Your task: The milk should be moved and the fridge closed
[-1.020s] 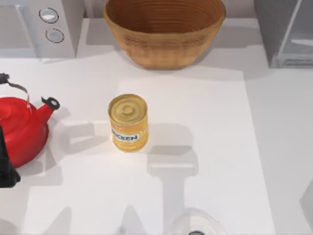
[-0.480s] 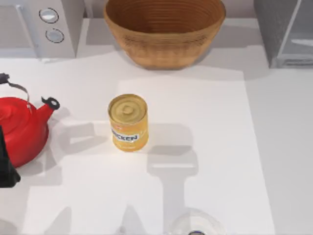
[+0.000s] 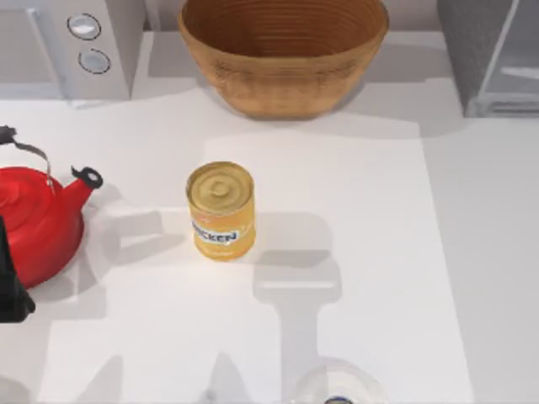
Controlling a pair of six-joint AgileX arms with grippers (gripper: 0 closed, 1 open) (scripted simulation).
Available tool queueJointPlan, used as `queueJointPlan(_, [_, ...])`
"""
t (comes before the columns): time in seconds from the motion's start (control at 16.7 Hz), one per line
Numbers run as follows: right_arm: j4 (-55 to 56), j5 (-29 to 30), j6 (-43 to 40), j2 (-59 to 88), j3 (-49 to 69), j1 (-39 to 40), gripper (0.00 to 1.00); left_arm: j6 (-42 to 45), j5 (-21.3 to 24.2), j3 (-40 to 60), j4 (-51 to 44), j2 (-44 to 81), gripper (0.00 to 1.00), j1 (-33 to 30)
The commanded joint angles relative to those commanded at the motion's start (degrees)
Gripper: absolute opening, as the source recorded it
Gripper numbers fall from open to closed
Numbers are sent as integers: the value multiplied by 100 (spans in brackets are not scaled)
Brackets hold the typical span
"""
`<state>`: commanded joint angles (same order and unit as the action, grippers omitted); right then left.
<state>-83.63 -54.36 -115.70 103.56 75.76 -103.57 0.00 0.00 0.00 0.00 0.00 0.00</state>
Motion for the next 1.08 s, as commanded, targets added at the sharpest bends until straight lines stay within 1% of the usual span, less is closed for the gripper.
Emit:
queueJointPlan(0.12, [151, 53, 162, 32, -38, 173, 100, 0, 0, 0, 0, 0, 100, 0])
queueJointPlan(0.24, [483, 134, 547, 64, -90, 534, 100, 0, 0, 0, 0, 0, 100, 0])
queueJointPlan(0.66, [2306, 398, 2864, 82, -142, 1818, 100, 0, 0, 0, 0, 0, 100, 0])
queueJointPlan(1.08, [3847, 627, 4669, 111, -176, 3042, 100, 0, 0, 0, 0, 0, 100, 0])
